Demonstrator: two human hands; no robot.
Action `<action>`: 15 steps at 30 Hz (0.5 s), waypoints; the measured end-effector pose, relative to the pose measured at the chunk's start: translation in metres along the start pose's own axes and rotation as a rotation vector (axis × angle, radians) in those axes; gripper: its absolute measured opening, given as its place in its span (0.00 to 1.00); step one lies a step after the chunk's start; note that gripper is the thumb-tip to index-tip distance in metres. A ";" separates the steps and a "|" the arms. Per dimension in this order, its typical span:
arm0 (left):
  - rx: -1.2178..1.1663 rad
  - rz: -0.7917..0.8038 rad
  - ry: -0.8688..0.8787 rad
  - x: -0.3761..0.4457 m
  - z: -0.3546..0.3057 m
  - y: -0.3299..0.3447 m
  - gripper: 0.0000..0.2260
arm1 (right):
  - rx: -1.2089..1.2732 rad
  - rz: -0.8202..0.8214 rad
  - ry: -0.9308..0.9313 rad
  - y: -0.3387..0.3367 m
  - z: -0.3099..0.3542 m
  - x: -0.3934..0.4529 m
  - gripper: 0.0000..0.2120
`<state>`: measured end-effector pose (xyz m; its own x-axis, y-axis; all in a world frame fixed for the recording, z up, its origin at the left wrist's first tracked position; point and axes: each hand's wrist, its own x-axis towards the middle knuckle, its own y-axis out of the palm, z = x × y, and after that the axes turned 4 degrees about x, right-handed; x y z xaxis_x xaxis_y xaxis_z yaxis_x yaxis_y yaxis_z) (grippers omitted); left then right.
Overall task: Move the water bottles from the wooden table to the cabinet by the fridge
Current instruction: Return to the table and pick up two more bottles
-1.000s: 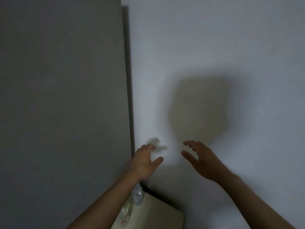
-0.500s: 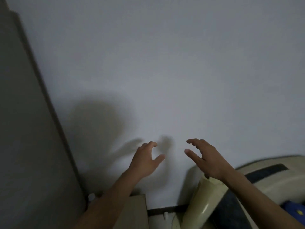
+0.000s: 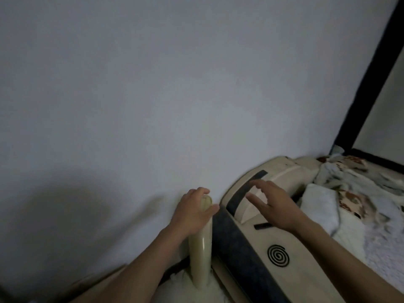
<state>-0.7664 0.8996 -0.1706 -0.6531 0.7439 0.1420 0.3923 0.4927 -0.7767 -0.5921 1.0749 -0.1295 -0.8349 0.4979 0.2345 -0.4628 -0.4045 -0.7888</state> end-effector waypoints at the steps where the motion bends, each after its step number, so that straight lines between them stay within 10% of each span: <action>1: 0.006 0.021 0.033 0.001 -0.016 0.011 0.24 | 0.002 -0.025 0.036 -0.012 -0.010 -0.013 0.25; 15: 0.027 0.381 0.586 0.033 -0.222 0.148 0.26 | -0.217 -0.388 0.531 -0.145 -0.096 -0.184 0.26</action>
<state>-0.5862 1.0973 -0.1451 -0.0129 0.9872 0.1589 0.5035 0.1437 -0.8520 -0.3432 1.1158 -0.1132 -0.3369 0.9059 0.2566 -0.5819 0.0139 -0.8131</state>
